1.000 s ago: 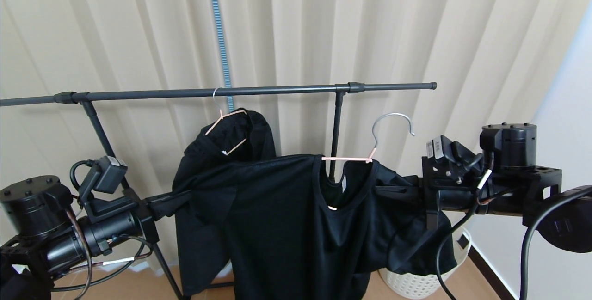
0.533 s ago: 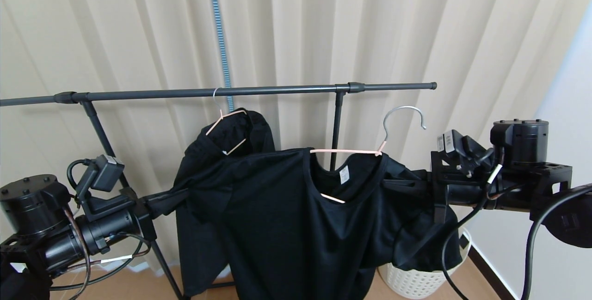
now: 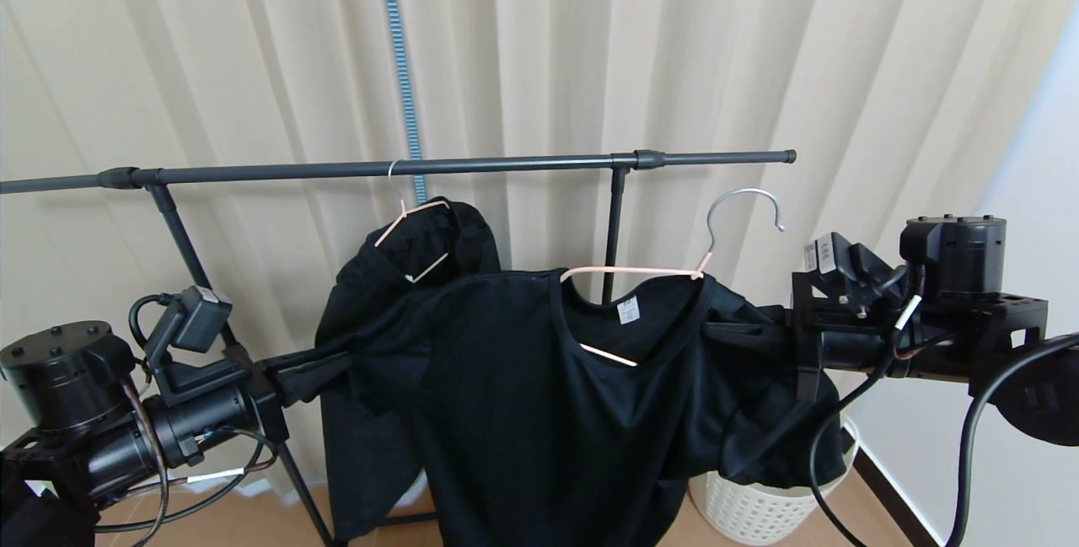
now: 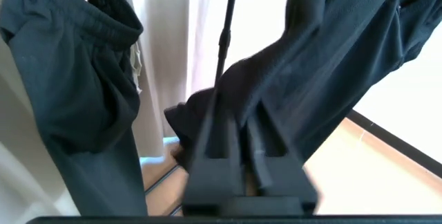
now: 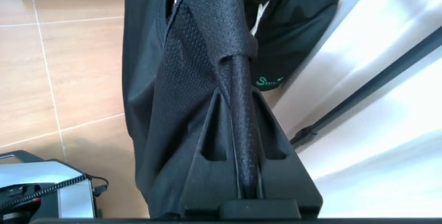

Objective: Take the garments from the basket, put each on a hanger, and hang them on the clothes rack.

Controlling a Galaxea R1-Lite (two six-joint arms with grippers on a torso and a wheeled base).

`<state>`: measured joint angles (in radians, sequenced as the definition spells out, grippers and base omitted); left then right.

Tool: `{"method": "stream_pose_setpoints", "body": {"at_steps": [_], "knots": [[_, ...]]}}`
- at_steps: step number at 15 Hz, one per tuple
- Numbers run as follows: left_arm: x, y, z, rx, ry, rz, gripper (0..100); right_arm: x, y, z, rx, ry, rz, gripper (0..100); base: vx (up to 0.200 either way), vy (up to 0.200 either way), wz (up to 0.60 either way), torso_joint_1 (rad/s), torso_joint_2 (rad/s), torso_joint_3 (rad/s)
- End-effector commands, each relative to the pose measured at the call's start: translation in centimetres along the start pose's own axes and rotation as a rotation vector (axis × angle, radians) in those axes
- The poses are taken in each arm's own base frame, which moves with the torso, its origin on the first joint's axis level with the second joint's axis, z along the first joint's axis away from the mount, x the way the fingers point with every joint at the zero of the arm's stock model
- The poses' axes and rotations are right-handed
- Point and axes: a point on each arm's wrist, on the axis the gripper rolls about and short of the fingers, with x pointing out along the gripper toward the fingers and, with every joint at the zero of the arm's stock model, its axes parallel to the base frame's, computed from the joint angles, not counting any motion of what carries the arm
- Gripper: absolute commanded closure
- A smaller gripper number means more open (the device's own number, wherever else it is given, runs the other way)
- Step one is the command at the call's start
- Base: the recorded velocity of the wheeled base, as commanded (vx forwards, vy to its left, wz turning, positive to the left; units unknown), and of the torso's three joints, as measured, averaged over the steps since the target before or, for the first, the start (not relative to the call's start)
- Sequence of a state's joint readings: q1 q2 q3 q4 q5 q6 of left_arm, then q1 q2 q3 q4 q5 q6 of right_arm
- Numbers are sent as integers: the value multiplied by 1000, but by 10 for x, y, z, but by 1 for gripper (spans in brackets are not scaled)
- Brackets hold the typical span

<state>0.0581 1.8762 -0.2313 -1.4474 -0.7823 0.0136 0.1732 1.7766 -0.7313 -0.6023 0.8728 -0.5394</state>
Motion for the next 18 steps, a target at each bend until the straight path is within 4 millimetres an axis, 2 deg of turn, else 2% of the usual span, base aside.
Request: {"method": "stream_pose_setpoints", "body": {"at_steps": [1,5,8,9,11,15,16,18], "knots": [[2,-2,0,0,1,-9,0,1,0,-1,2,2,3,100,0,0,0,0,0,0],[3,-17,15,-55,-29,-61,0,6,-1,-7,18,14,13,100,0,0,0,0,0,0],[-6,-31,42,-69,-24,-70,0,16,5,-10,26,23,52,100,0,0,0,0,0,0],[-8,-43,55,-93,12,-71,0,22,10,-11,28,26,78,100,0,0,0,0,0,0],[0,-61,74,-116,77,-30,0,30,20,-10,28,29,120,100,0,0,0,0,0,0],[18,-87,124,-44,82,-142,0,42,36,-11,30,37,186,100,0,0,0,0,0,0],[22,-90,129,7,107,-158,0,44,39,-11,30,38,197,100,0,0,0,0,0,0],[30,-94,125,117,170,-196,0,49,46,-11,29,41,227,100,0,0,0,0,0,0]]}}
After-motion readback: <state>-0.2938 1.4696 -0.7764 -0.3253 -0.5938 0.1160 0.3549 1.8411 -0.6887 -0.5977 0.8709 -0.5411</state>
